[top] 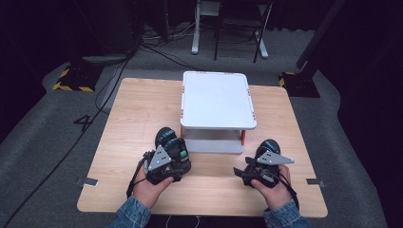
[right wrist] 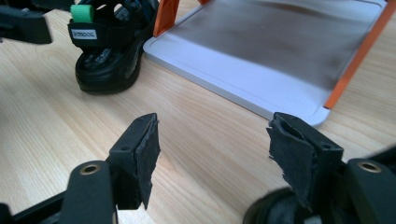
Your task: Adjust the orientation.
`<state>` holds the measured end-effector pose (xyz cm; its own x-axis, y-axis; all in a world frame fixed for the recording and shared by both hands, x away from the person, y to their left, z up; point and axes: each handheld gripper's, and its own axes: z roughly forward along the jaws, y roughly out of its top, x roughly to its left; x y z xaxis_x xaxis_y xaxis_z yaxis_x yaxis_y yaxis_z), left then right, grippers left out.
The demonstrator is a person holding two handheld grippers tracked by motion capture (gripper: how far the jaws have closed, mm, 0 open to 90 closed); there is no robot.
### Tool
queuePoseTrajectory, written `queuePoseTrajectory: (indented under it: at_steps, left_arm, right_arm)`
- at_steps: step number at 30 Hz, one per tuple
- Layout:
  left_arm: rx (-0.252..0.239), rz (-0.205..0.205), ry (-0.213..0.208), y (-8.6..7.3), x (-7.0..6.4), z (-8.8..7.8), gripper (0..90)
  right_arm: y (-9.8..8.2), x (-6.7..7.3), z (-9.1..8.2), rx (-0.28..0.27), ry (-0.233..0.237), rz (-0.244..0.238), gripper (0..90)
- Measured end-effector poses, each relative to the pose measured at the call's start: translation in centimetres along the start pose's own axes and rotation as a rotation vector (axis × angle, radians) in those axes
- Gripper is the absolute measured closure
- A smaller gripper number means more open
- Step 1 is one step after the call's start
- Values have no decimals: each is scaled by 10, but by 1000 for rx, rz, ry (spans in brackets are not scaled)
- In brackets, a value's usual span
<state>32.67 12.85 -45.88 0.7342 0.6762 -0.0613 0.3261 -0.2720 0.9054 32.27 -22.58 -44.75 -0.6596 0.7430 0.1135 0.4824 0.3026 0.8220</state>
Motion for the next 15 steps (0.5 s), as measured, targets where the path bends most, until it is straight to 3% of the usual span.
queuePoseTrajectory:
  at_steps: [2, 3, 6, 9, 11, 15]
  left_arm:
    - [15, 10, 0, 2, 2, 5, 411]
    - [20, -7, -19, 1, 3, 7, 502]
    - [24, -10, -41, 1, 5, 10, 657]
    - [26, -28, -30, 1, 9, 7, 840]
    - [34, -52, -33, 1, 11, 2, 860]
    - [52, -16, -1, 5, 12, -11, 870]
  right_arm:
    - [-2, 0, -3, 1, -6, 5, 337]
    - [-3, -1, -4, -1, -9, 7, 340]
    - [-5, -2, -7, -6, -11, 16, 351]
    - [-5, -2, -8, -6, -9, 13, 354]
    - [-5, -2, -7, -7, -8, 13, 351]
    - [-3, -1, -5, -6, -3, 7, 349]
